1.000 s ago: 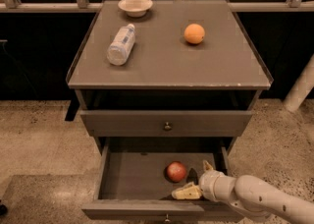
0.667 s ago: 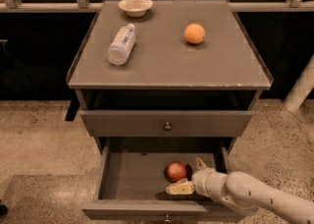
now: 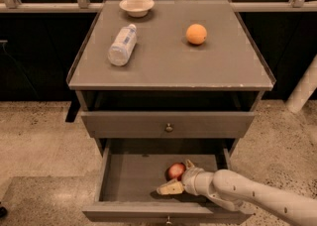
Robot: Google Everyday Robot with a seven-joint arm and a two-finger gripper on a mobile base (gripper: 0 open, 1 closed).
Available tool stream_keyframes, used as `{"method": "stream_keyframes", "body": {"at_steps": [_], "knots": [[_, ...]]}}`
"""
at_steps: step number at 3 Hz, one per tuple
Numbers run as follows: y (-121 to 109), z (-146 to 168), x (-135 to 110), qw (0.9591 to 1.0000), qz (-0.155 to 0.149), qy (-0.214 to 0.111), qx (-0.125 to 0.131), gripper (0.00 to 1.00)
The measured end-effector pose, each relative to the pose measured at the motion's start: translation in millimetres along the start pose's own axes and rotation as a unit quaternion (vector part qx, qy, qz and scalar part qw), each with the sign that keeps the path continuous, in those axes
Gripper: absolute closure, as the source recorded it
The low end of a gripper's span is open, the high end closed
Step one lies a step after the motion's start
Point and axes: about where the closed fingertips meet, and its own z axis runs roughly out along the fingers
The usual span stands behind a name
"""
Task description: Pick apple from middle drawer and place on counter
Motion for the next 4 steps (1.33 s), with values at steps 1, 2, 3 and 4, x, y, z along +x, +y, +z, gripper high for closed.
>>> {"method": "stream_keyframes", "body": {"at_steps": [1,2,3,4], "knots": [[0.3,22.9,6.5,0.9999,0.002,0.010,-0.008,0.00],[1.1,24.2,6.2,0.9999,0.002,0.010,-0.009,0.19],[1.2,24.2,6.2,0.9999,0.002,0.010,-0.009,0.42],[1.2,24.2,6.2,0.9999,0.002,0.010,-0.009,0.65]]}}
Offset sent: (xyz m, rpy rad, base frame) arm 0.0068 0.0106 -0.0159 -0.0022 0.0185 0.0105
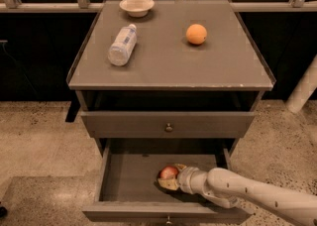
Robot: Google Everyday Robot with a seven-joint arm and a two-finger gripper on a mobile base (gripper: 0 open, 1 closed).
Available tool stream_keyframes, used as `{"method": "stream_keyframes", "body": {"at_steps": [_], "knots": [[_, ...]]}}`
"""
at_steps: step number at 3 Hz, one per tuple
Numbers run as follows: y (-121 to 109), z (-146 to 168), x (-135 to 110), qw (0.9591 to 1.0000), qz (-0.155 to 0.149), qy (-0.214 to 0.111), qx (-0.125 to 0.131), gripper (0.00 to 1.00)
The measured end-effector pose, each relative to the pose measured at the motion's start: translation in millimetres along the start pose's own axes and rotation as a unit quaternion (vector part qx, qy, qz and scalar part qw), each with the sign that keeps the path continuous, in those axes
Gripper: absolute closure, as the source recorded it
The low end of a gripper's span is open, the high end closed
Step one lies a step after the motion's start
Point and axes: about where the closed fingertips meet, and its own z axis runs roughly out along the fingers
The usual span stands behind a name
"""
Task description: Pick apple from middle drawer and place on counter
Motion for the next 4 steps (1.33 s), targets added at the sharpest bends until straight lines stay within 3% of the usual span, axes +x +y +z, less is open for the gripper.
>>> {"method": "stream_keyframes", "body": {"at_steps": [1,2,4], "knots": [[1.7,-0.8,-2.3,1.0000,0.003,-0.003,-0.006,0.89],[-8.6,-34.6,-29.4,0.9995,0.015,-0.019,-0.019,1.00],[22.5,-125.6,-113.2,0.9976,-0.004,-0.024,-0.065,1.00]]}}
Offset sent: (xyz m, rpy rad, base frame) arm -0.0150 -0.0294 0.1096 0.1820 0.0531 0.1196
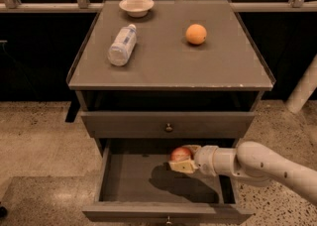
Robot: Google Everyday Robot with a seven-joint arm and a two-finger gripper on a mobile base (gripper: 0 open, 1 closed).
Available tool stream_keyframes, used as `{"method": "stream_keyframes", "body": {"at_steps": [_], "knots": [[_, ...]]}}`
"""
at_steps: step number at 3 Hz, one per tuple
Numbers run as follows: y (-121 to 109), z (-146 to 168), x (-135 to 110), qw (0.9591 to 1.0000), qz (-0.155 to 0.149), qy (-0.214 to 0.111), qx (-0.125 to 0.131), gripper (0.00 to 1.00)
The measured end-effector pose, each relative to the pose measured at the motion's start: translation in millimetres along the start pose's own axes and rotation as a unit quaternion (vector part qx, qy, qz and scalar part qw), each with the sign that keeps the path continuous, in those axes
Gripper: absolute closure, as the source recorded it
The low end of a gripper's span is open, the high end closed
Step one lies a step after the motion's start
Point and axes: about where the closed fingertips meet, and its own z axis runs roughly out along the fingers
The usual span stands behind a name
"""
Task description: Pick apple from middle drawer and place on counter
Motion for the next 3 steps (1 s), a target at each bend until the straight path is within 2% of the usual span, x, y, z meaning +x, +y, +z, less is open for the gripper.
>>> {"method": "stream_keyframes", "body": {"at_steps": [1,2,3], "knots": [[15.2,-25.6,-40.2,0.9993,-0.027,-0.016,-0.019,1.00],[18.7,-25.9,-40.6,0.9992,-0.029,-0.014,-0.025,1.00],[18.3,-19.0,-40.0,0.9989,-0.020,0.000,-0.041,1.00]]}}
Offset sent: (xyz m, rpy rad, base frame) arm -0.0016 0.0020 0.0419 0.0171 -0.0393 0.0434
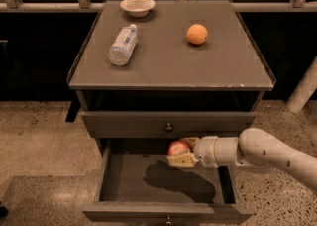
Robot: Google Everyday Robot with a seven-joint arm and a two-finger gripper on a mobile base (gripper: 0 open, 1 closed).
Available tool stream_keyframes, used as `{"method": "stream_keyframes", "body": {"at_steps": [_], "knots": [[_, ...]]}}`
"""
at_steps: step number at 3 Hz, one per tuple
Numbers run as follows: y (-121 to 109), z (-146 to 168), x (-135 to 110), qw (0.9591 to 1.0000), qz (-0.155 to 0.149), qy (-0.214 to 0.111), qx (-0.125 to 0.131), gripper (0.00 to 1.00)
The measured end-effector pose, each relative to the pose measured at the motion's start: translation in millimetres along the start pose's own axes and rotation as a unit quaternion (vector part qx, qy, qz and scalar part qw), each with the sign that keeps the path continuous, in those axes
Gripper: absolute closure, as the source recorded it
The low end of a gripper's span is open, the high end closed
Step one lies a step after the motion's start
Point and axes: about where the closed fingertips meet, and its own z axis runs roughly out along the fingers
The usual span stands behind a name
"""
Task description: Pick apple from middle drawer and place on counter
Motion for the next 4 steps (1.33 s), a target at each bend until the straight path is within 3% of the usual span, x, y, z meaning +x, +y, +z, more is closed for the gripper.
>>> {"method": "stream_keyframes", "body": {"at_steps": [1,2,3,4], "knots": [[9.8,-18.3,-21.6,0.9994,0.017,0.027,-0.011,1.00],[28.5,-65.5,-65.4,0.9992,0.002,0.036,0.014,1.00],[42.2,-109.9,-103.7,0.9984,-0.023,0.031,0.041,1.00],[57.6,-146.8,-140.4,0.9967,-0.062,0.005,0.053,1.00]]}}
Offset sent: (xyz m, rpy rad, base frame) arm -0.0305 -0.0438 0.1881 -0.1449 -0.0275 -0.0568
